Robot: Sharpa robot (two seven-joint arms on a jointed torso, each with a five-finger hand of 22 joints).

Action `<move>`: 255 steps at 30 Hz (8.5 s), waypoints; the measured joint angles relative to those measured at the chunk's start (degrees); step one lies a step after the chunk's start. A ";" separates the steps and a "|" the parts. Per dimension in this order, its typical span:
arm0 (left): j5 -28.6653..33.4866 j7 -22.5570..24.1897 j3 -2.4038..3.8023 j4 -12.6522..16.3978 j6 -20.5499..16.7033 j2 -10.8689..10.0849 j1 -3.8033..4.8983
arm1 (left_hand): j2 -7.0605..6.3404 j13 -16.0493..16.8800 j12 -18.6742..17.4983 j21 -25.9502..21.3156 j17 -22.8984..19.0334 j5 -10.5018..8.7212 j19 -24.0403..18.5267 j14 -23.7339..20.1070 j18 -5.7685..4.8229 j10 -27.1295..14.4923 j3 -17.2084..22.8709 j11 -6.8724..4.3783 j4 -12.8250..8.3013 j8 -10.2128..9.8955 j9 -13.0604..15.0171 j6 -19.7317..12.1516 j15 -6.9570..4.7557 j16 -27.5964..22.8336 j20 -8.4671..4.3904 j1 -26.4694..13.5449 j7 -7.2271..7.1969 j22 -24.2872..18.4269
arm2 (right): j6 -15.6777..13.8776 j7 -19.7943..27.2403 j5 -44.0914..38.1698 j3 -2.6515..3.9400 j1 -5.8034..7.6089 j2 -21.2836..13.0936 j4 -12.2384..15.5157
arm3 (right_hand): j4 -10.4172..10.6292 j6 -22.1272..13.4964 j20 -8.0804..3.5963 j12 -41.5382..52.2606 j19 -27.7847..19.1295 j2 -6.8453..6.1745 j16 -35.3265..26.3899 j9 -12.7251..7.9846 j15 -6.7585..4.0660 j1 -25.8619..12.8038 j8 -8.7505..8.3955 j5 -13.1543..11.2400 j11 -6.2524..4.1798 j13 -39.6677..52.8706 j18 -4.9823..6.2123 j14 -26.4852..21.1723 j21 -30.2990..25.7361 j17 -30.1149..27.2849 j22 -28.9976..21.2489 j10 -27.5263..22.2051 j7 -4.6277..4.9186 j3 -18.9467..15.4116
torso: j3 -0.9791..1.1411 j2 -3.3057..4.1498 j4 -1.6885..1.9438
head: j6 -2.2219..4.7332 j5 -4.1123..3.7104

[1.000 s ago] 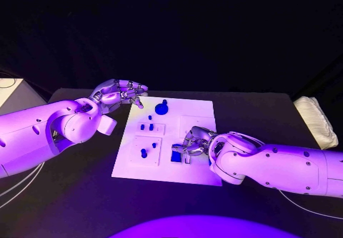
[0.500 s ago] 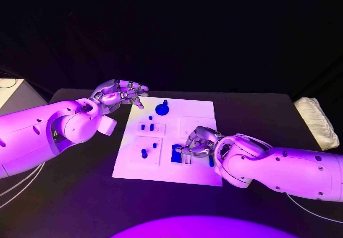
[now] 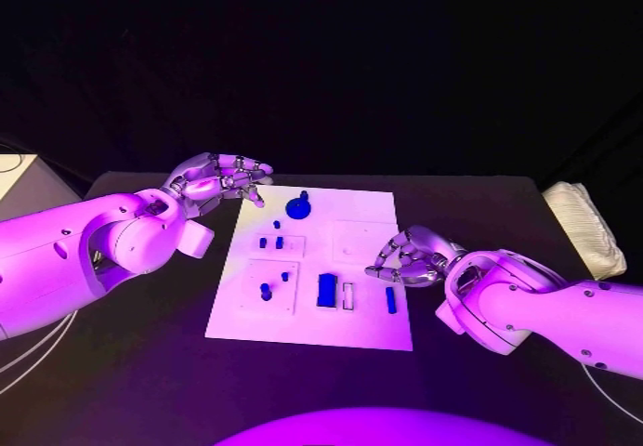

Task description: Assemble the parts on the task board

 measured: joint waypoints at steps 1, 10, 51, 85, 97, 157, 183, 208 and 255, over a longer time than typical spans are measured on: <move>0.00 0.02 0.00 0.06 -0.01 -0.05 0.00 | 0.00 0.00 0.00 0.00 0.00 0.00 0.00 0.00 0.00 0.00 0.00 0.00 0.00 0.00 0.00 0.00 0.00 0.00 0.00 0.00 0.00 0.00 | 0.08 0.11 0.03 -0.05 -0.09 -0.60 0.16 | 0.00 0.00 0.08 -0.16 0.09 -0.12 0.00 -0.02 0.00 0.12 0.00 -0.13 0.00 0.00 0.00 0.00 0.00 0.00 0.00 0.00 0.00 0.00 | 0.01 -0.02 -0.03 | 0.00 -0.07; 0.02 0.12 0.00 0.63 -0.07 -0.52 -0.01 | 0.00 0.00 0.25 0.00 0.01 0.00 0.42 0.00 0.01 0.00 0.00 0.00 0.00 0.00 0.01 -0.20 0.00 0.00 0.00 0.00 -0.20 -0.09 | 1.43 -0.23 -4.10 -0.63 -2.02 -3.86 1.10 | 0.35 1.01 0.08 -1.14 0.09 -0.45 -0.35 -0.02 0.00 0.44 0.00 -1.21 0.00 0.00 0.00 0.00 -0.83 0.00 -0.01 0.00 -0.14 -0.67 | -0.03 -0.10 -0.16 | 0.05 -0.57; 0.03 0.09 -0.01 1.20 -0.03 -1.15 -0.02 | 0.00 -0.05 0.24 0.00 -0.03 0.00 0.42 0.00 0.01 0.00 0.16 0.00 0.16 0.21 0.02 -0.20 0.00 0.00 0.00 0.00 -0.20 -0.24 | 6.08 -9.59 -20.99 -0.34 -5.84 1.27 -3.19 | 0.57 4.88 -0.37 -2.34 0.10 1.25 -0.79 1.05 -0.65 7.68 3.12 -2.49 -1.13 0.00 0.02 0.21 -1.44 0.04 -0.04 -0.08 -2.13 -5.65 | -0.07 0.01 -0.03 | -1.45 -0.27; 0.04 0.04 -0.01 1.31 -0.04 -1.24 -0.02 | 0.00 -0.04 0.51 -0.44 -0.01 0.00 0.41 0.00 0.01 0.00 0.00 0.00 0.32 0.21 0.03 -0.41 0.00 0.22 0.00 0.00 0.01 -0.37 | 2.51 -9.76 -22.46 -0.72 -6.08 1.88 -1.08 | 0.24 5.70 -1.19 0.33 0.10 -3.27 0.11 -0.64 -1.27 8.79 3.37 10.21 -1.95 0.00 0.03 0.01 1.67 0.02 -0.01 -0.07 -2.39 10.53 | -0.07 -0.10 -0.07 | -1.42 -0.38; 0.04 0.04 -0.01 1.35 -0.04 -1.22 -0.02 | 0.00 -0.04 0.51 -0.44 -0.01 0.00 0.41 0.00 0.00 0.00 0.00 0.00 0.31 0.21 0.03 -0.41 0.00 0.22 -0.01 0.00 0.01 -0.37 | -3.29 -7.12 -13.61 -0.37 -4.66 3.61 -0.01 | 0.78 5.69 -1.19 1.58 0.10 -2.66 0.11 0.13 -1.68 4.49 4.39 8.76 -2.37 0.00 0.02 0.02 3.05 0.01 -0.02 -0.10 -2.40 12.02 | -0.07 -0.05 -0.13 | -1.44 -0.35; 0.06 -0.44 -0.01 1.72 0.02 -1.44 -0.01 | 0.00 -0.09 0.85 -0.71 -0.09 0.00 0.83 0.00 0.01 -0.41 0.08 0.00 0.71 0.51 -0.02 -0.40 0.00 0.21 0.01 0.00 0.01 -0.58 | 1.10 -9.60 -8.03 -0.34 -5.64 11.41 -6.43 | 1.83 7.11 -1.18 3.64 0.10 -1.14 0.10 0.66 -1.67 -10.00 6.09 1.92 -2.57 0.00 -0.50 0.01 4.33 0.00 -0.01 0.11 -3.78 8.87 | -0.03 -0.04 -0.10 | -2.30 -0.52; 0.06 -0.47 -0.01 1.40 0.00 -1.33 -0.01 | 0.00 -0.11 0.85 -0.71 -0.08 0.00 0.83 0.00 0.01 -0.41 0.32 0.00 0.95 0.51 -0.01 -0.40 0.00 0.21 0.01 0.00 0.01 -0.72 | 0.08 -4.78 -6.55 -0.41 -5.35 7.88 -5.42 | 0.00 2.89 -1.17 -0.66 0.09 -1.24 0.01 -0.20 -1.25 -5.84 3.92 0.10 -1.48 0.00 -0.46 0.12 -0.63 0.03 -0.03 0.00 -1.71 6.64 | 0.01 -0.21 -0.13 | -1.72 -0.45; 8.55 9.19 -0.01 -16.87 -0.56 9.65 -3.15 | -1.94 -6.70 -19.68 -32.04 -10.78 -6.00 -0.43 -1.31 0.00 5.31 -4.48 0.90 3.79 -3.38 -3.42 -1.14 3.37 -40.18 4.75 2.32 -1.97 -20.10 | 4.30 41.30 45.35 3.20 0.23 16.60 -37.78 | -3.92 -5.32 8.55 -74.78 -21.22 -2.15 -72.62 -4.47 8.32 5.26 -6.46 -1.87 7.09 -50.65 7.67 -21.93 -77.12 -39.12 -45.91 -24.45 5.58 15.70 | -0.28 -4.83 -0.32 | 8.67 -1.20; 11.21 13.00 0.64 4.20 -37.95 8.36 -9.34 | 8.67 -10.36 -25.57 -47.76 -25.07 -13.92 -46.70 -48.52 -8.53 -50.89 -31.31 -9.10 -4.44 -19.01 -17.57 -45.26 -5.33 -60.43 -10.84 -75.31 -11.65 -26.54 | -11.01 50.51 62.95 10.40 -5.46 12.78 -17.09 | -14.69 -54.75 -2.20 -82.68 -83.64 11.30 -89.20 -23.33 3.56 -68.66 -22.64 -13.32 -0.63 -74.85 -1.30 -83.63 -80.48 -74.86 -74.90 -83.73 -5.40 -12.67 | 1.72 -6.78 -2.81 | 12.01 1.88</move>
